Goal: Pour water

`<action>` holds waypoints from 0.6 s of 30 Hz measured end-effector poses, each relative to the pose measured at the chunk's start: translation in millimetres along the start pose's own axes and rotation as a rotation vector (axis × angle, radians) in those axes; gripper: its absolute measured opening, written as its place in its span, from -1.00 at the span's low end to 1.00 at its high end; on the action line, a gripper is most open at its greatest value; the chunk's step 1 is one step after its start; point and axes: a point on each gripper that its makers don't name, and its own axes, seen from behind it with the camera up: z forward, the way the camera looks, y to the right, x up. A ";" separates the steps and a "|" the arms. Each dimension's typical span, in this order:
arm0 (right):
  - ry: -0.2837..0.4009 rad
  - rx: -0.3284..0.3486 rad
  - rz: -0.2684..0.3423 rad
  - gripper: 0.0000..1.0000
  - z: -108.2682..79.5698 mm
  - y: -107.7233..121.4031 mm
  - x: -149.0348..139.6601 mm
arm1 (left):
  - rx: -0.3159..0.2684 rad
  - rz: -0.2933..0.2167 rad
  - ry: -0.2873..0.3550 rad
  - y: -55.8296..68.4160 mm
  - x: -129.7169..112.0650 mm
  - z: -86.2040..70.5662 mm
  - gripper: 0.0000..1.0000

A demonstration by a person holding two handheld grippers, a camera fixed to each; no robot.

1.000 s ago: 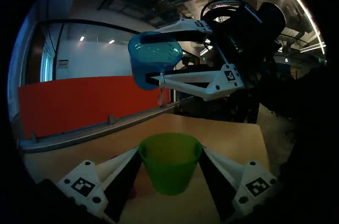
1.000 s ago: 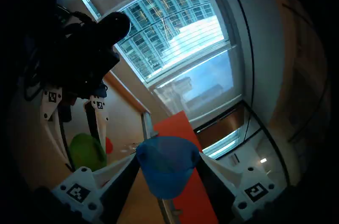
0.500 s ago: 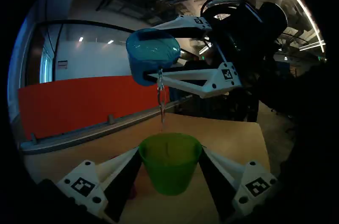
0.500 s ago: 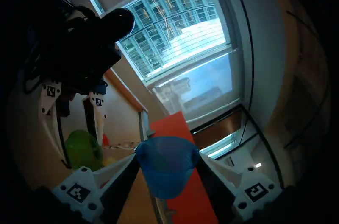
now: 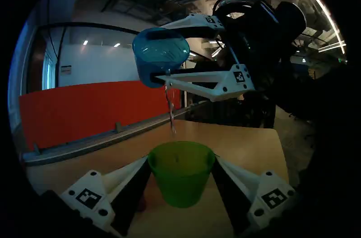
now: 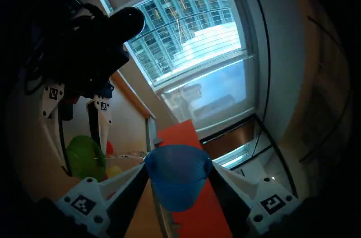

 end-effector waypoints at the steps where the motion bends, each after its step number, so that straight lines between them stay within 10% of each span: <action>1: 0.001 -0.001 -0.004 0.81 0.1 0.6 0.2 | 0.000 0.000 0.000 -0.1 0.2 -0.1 0.75; 18: 0.004 -0.020 -0.049 0.81 1.8 8.1 1.5 | -0.002 -0.003 0.007 -0.1 2.1 -2.5 0.74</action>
